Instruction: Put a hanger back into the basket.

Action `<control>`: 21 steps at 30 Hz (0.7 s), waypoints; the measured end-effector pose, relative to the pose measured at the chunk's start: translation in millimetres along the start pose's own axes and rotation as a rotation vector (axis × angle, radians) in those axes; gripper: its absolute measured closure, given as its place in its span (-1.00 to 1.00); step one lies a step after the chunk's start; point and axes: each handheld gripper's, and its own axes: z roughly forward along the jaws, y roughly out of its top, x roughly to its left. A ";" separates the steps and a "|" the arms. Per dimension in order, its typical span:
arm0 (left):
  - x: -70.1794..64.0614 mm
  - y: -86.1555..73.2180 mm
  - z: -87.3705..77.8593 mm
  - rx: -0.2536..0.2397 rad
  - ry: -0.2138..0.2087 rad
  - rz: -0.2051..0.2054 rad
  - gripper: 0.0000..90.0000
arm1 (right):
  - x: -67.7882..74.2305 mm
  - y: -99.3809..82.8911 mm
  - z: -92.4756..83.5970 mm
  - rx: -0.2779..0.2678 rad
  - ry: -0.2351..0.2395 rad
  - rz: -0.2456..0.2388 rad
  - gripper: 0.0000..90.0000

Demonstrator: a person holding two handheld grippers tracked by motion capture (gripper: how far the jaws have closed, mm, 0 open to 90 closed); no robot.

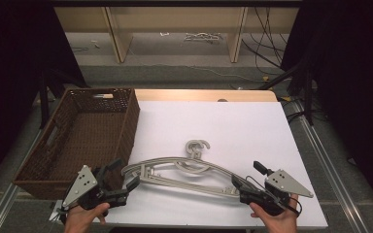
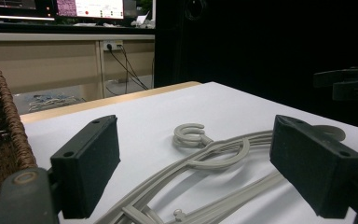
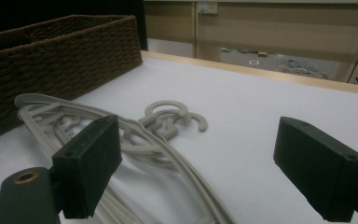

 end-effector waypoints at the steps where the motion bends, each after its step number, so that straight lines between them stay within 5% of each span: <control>1: 0.1 -0.1 0.1 0.001 -0.001 0.002 -0.65 | 0.1 0.1 0.1 -0.001 0.001 0.000 -0.65; 17: -1.6 -0.1 0.4 0.004 -0.004 0.010 -0.65 | -2.5 4.1 2.9 0.007 -0.002 -0.045 -0.64; 21: -2.4 -0.1 0.2 0.007 -0.002 0.012 -0.65 | -4.2 10.4 5.6 0.020 0.013 -0.096 -0.64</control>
